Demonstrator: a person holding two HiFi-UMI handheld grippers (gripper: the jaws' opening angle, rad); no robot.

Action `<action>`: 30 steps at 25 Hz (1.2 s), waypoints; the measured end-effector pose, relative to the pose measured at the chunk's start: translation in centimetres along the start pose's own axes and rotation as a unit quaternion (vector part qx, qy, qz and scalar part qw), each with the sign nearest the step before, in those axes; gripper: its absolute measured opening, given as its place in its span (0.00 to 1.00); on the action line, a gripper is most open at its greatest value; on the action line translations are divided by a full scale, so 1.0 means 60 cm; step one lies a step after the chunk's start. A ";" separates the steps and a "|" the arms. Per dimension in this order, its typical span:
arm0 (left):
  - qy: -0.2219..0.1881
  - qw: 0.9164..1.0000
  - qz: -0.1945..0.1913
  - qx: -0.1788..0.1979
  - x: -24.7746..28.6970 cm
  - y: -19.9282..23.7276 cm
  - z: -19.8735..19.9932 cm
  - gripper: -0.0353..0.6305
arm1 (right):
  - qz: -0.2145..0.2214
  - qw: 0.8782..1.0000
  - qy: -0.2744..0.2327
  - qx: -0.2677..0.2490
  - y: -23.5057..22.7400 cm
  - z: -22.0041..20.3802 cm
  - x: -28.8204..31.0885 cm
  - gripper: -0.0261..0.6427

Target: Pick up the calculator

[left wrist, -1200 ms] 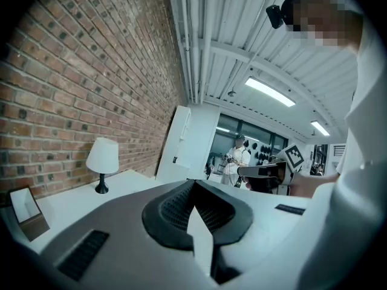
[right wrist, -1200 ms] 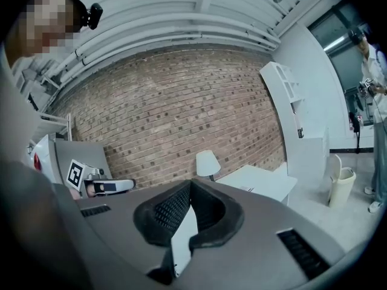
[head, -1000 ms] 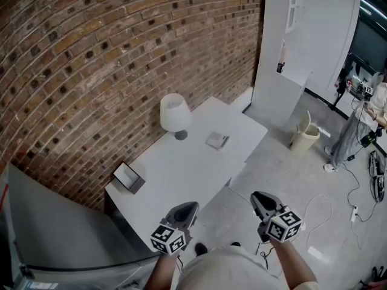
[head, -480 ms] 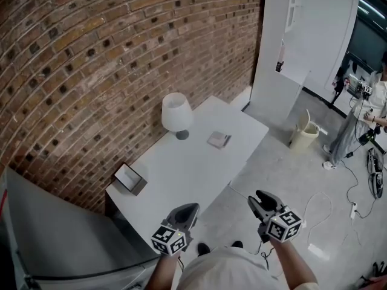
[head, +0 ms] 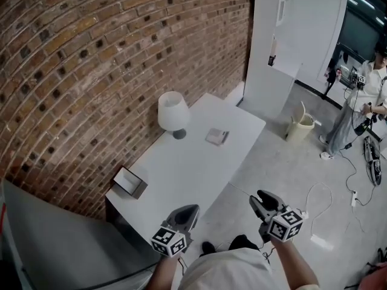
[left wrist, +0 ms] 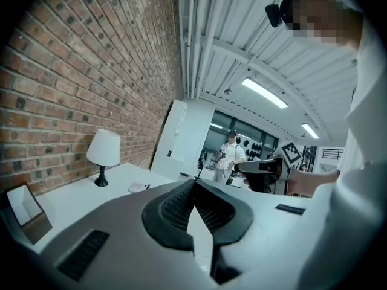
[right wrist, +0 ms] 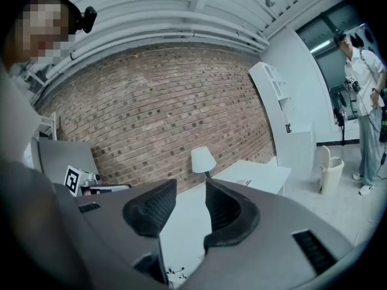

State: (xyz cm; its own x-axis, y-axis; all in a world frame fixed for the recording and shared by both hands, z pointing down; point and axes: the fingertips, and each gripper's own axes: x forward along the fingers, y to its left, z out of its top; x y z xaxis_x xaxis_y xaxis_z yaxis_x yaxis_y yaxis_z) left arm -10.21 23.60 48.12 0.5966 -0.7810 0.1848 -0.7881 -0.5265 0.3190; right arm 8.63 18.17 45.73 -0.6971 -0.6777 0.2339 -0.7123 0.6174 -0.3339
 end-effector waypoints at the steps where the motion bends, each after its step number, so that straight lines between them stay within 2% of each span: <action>1: 0.001 1.000 0.001 -0.001 -0.001 0.004 -0.002 0.07 | -0.002 1.000 0.001 0.002 -0.001 -0.003 0.001 0.28; 12: 0.004 1.000 0.017 -0.004 0.054 0.033 0.001 0.07 | 0.006 1.000 0.019 0.014 -0.060 -0.003 0.048 0.28; 18: 0.008 1.000 0.029 0.002 0.134 0.037 0.017 0.07 | 0.025 0.999 0.031 0.021 -0.135 0.026 0.091 0.28; 22: 0.002 0.999 0.045 -0.014 0.197 0.037 0.033 0.07 | 0.043 0.998 0.042 0.020 -0.195 0.046 0.120 0.28; 30: -0.003 0.997 0.080 -0.010 0.312 0.040 0.049 0.07 | 0.082 0.994 0.067 0.021 -0.302 0.076 0.166 0.28</action>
State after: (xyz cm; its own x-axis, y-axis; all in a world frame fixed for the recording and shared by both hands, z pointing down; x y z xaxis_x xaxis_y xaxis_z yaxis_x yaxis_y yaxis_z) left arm -1.34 6.73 49.63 0.4633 -0.8560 0.2293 -0.8693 -0.3886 0.3054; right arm 14.97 -1.60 49.97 -0.8108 -0.5072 0.2919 -0.5852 0.6962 -0.4157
